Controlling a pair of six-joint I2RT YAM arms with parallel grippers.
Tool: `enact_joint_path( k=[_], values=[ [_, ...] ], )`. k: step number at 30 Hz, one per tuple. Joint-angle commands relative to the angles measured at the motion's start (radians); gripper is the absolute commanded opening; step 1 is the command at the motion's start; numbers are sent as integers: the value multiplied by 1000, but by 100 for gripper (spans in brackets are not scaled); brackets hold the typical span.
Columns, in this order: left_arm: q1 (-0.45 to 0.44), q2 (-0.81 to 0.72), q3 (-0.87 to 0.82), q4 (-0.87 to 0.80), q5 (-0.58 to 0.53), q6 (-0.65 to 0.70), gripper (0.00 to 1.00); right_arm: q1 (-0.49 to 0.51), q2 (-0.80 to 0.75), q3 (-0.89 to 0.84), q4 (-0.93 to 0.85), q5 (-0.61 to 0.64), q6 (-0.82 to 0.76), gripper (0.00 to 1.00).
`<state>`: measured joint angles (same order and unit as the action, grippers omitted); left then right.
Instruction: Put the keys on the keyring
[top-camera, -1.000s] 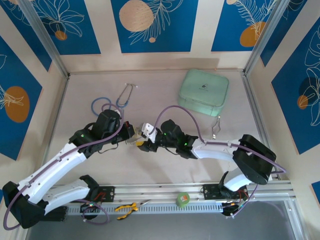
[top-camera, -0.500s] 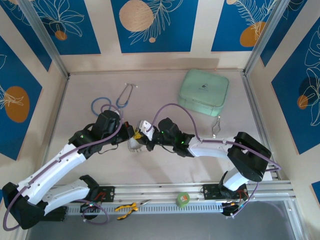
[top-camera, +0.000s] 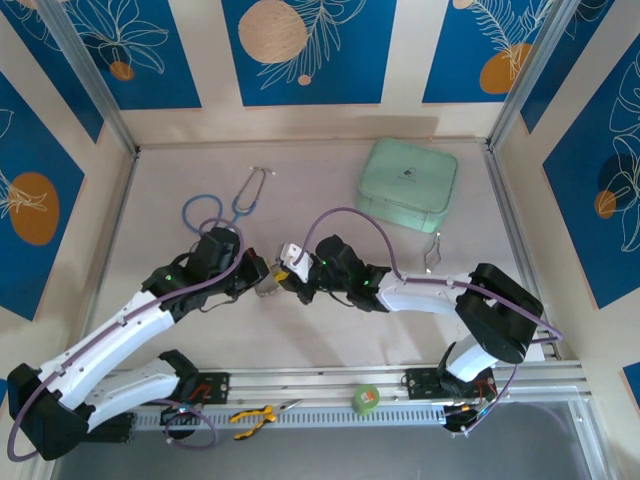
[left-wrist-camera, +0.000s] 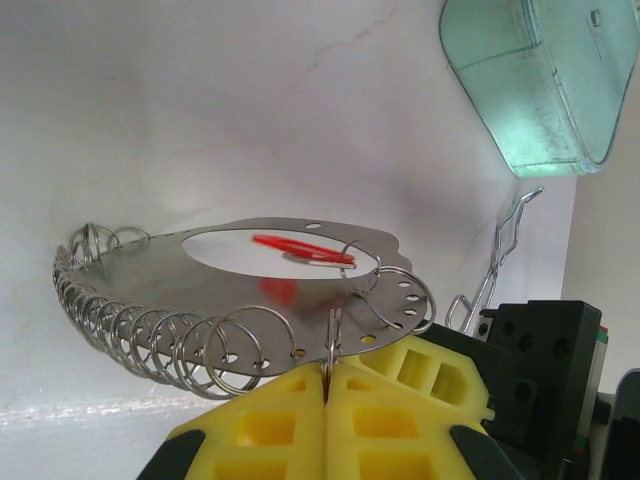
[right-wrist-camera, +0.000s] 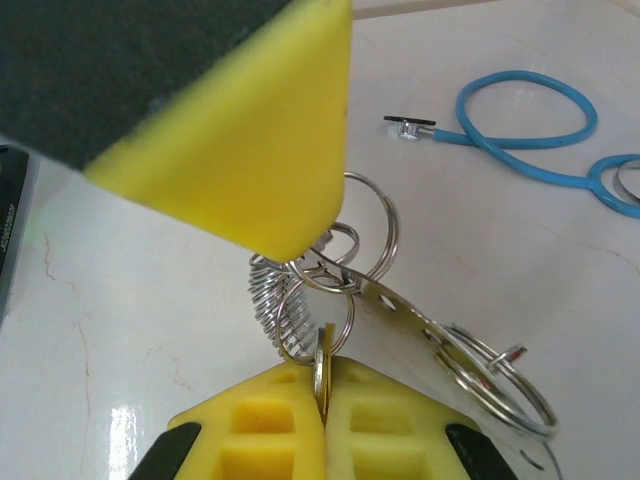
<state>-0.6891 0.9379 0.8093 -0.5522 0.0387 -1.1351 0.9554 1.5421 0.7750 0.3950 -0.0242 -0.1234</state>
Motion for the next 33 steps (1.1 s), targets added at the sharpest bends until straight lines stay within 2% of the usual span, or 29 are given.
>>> enact_joint_path(
  k=[1, 9, 12, 16, 21, 26, 33],
  values=[
    [-7, -32, -21, 8, -48, -95, 0, -5, 10, 37, -59, 43, -12, 0],
    [-7, -31, -16, 2, -53, -163, 0, -4, 15, 46, -60, 68, 5, 0],
    [-6, -22, -8, 1, -49, -187, 0, -1, -6, 18, -19, 73, -7, 16],
    [-6, -5, 15, -15, -34, -251, 0, 32, -66, -75, 130, 97, -104, 24],
    [-7, 43, 71, -89, -2, -320, 0, 103, -84, -137, 254, 204, -276, 25],
    [-6, 59, 79, -98, 23, -376, 0, 147, -55, -127, 341, 301, -340, 25],
    [-7, 56, 106, -137, 9, -376, 0, 159, -17, -116, 394, 398, -366, 24]
  ],
)
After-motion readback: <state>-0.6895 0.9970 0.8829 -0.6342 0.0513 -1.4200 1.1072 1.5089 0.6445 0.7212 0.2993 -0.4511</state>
